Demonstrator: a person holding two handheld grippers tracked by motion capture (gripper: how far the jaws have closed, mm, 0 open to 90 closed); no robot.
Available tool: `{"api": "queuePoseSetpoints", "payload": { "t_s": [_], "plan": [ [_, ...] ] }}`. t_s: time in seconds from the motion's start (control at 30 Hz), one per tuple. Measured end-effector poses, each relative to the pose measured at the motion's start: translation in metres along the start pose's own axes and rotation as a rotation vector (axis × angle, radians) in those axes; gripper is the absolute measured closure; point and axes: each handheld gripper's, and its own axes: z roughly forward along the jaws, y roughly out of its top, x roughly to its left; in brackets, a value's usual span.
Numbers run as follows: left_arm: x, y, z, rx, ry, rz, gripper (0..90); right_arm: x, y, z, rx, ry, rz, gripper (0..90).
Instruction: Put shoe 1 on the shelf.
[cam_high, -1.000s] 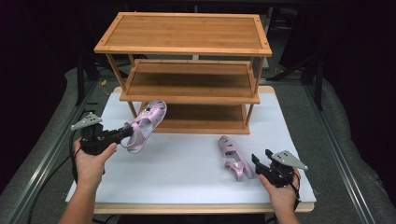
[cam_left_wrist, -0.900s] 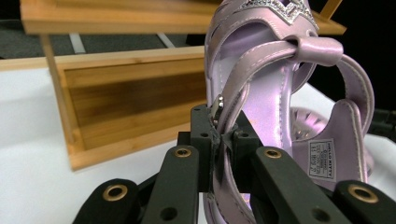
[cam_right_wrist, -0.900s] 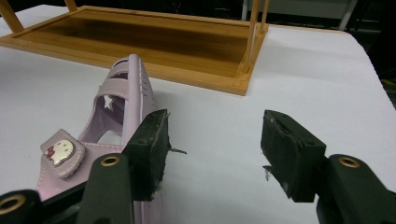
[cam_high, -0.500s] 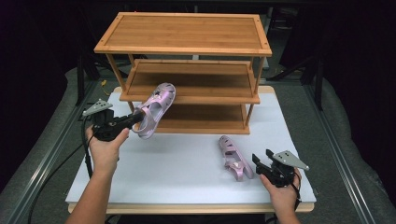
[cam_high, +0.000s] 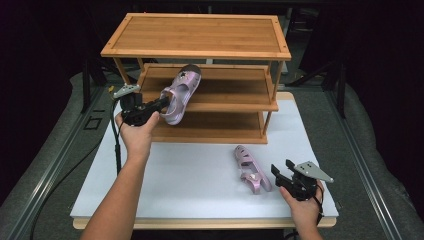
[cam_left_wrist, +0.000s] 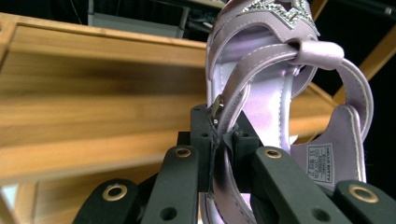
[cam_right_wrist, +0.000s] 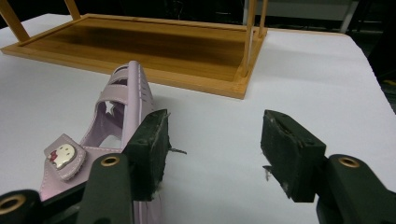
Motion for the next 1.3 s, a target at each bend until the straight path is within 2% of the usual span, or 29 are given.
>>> {"api": "queuePoseSetpoints", "payload": {
  "t_s": [0.23,0.4,0.6,0.63,0.97,1.07,1.17,1.3],
  "plan": [
    [-0.005,0.008,0.023,-0.013,0.037,-0.039,83.2,-0.002,0.0,-0.001,0.005,0.005,0.008,41.6],
    [-0.004,0.01,0.036,-0.027,0.071,-0.07,83.2,-0.003,0.001,-0.003,-0.017,0.005,0.021,41.6],
    [0.001,0.01,0.047,-0.035,0.093,-0.115,83.1,-0.004,0.001,-0.004,-0.019,0.015,0.031,41.6],
    [0.001,0.009,0.051,-0.039,0.111,-0.124,83.1,-0.004,0.001,-0.004,-0.019,0.015,0.031,41.6],
    [0.005,0.007,0.063,-0.056,0.148,-0.153,82.4,-0.006,0.0,-0.002,-0.012,0.018,0.041,41.6],
    [0.006,0.007,0.064,-0.06,0.138,-0.186,81.8,-0.006,-0.001,-0.002,-0.024,0.017,0.044,41.6],
    [0.004,0.009,0.066,-0.059,0.133,-0.178,81.4,-0.006,-0.001,-0.002,-0.023,0.019,0.045,41.6],
    [0.004,0.011,0.07,-0.052,0.106,-0.202,78.3,-0.007,-0.001,-0.002,-0.02,0.02,0.052,41.6]
  ]
}}
